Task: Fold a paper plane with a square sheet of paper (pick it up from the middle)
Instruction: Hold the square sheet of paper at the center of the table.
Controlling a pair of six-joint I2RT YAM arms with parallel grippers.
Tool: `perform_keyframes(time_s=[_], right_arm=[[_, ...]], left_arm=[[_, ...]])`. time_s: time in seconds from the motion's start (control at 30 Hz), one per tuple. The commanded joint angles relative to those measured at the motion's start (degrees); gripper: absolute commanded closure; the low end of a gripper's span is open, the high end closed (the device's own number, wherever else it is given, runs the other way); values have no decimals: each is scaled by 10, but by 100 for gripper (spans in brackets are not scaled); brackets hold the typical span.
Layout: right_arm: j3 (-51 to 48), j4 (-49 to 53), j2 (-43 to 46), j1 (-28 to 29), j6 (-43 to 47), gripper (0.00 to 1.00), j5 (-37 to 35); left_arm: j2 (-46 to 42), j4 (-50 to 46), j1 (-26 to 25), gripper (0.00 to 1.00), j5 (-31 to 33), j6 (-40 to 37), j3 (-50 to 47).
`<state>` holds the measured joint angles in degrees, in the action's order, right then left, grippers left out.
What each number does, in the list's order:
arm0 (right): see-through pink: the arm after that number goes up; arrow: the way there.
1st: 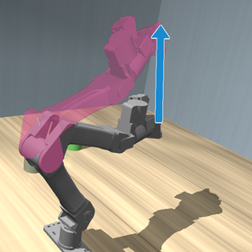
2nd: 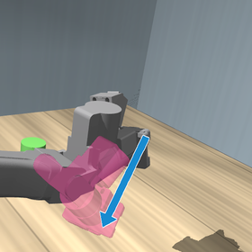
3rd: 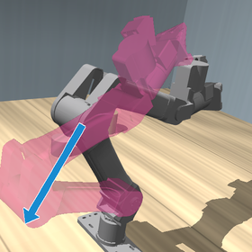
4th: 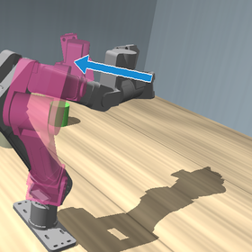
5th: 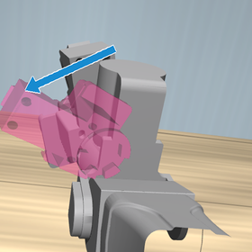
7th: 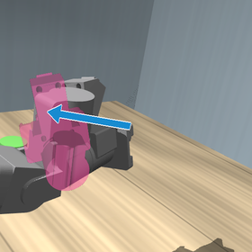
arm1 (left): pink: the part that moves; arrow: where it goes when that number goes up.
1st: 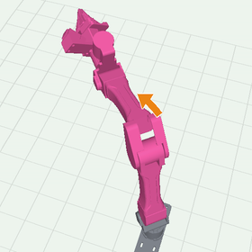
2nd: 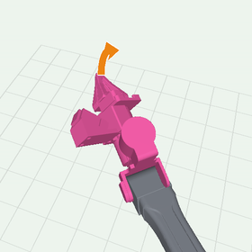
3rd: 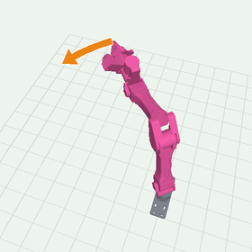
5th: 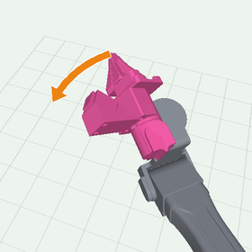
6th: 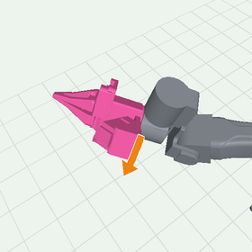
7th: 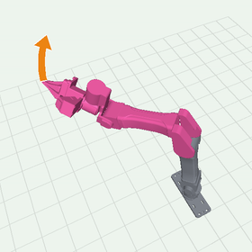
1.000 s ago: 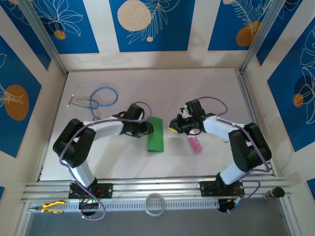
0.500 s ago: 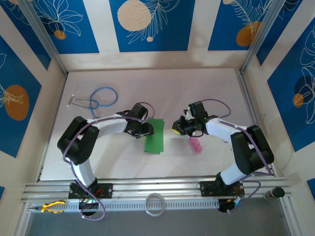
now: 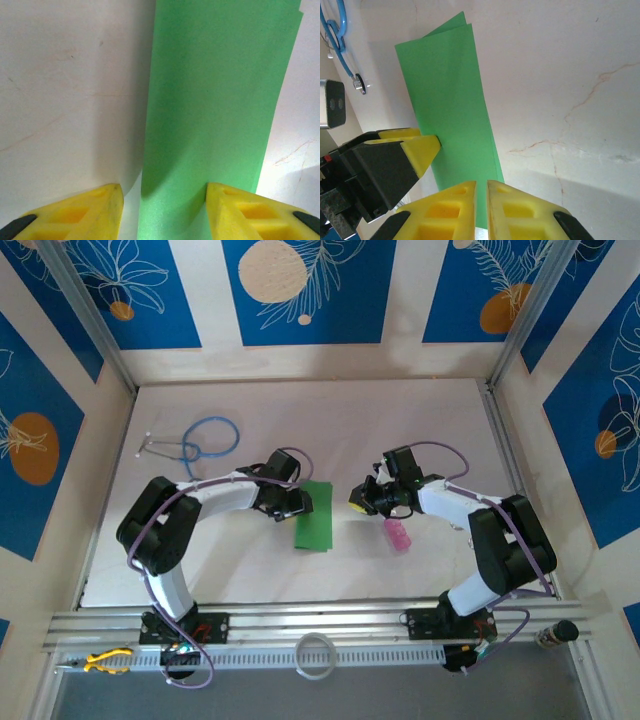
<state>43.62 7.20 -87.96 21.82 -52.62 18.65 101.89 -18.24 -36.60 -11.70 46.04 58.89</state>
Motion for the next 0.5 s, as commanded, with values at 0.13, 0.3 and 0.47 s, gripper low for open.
perform_keyframes(time_s=[0.13, 0.3, 0.47], right_arm=[[12, 11, -14, 10, 0, 87, 17], [15, 11, -20, 15, 0, 86, 17], [16, 12, -21, 18, 0, 86, 17]], left_arm=[[-8, -4, 6, 50, 36, 12, -5], [-1, -3, 7, 50, 40, 9, -4], [8, -6, 7, 50, 43, 8, -4]])
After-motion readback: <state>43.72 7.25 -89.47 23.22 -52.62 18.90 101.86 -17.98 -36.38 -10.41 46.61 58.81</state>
